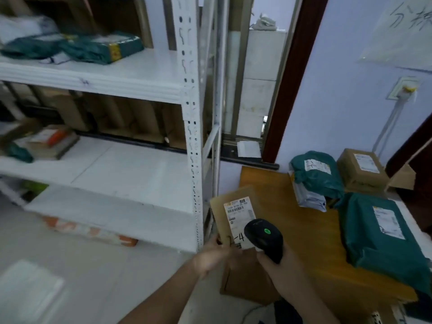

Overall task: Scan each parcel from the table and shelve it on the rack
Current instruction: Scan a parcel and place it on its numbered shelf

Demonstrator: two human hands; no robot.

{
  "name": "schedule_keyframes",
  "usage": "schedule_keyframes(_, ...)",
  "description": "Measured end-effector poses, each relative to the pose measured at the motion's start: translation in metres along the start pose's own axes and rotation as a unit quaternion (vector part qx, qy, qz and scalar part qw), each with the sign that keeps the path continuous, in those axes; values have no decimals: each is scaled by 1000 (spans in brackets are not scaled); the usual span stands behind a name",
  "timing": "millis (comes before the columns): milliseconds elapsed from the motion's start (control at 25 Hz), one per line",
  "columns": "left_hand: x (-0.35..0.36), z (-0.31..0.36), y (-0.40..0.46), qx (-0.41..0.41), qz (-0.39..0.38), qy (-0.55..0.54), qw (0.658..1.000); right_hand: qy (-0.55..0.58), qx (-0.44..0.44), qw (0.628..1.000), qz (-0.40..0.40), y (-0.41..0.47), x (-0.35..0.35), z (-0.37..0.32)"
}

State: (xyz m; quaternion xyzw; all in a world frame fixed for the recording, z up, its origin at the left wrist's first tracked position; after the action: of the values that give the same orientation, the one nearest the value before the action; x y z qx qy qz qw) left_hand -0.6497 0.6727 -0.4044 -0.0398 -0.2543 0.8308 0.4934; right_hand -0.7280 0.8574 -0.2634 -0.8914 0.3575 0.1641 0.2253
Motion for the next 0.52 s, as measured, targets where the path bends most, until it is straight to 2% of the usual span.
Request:
schedule_keyframes(280, -91, -33, -102, 36, 149, -85, 985, -46, -81, 988, -124, -10, 70, -29)
schedule_keyframes(400, -139, -35, -149, 58, 206, -123, 969, -73, -92, 976, -185, -16, 125, -55)
schedule_keyframes(520, -190, -34, -194, 82, 266, -155, 948, -88, -94, 970, -206, -22, 184, -88)
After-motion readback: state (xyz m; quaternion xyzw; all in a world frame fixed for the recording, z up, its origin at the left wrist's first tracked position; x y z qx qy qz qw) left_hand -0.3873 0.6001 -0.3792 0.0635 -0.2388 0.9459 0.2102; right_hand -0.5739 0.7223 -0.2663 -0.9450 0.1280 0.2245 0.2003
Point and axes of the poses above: each hand's wrist, its own y-axis towards the middle knuckle, its own x-axis out of the palm, z = x × y, the point moved 2 cm from there along y, towards the middle knuckle, and after that the axes turned 4 degrees about -y, right-handed, at the moved point
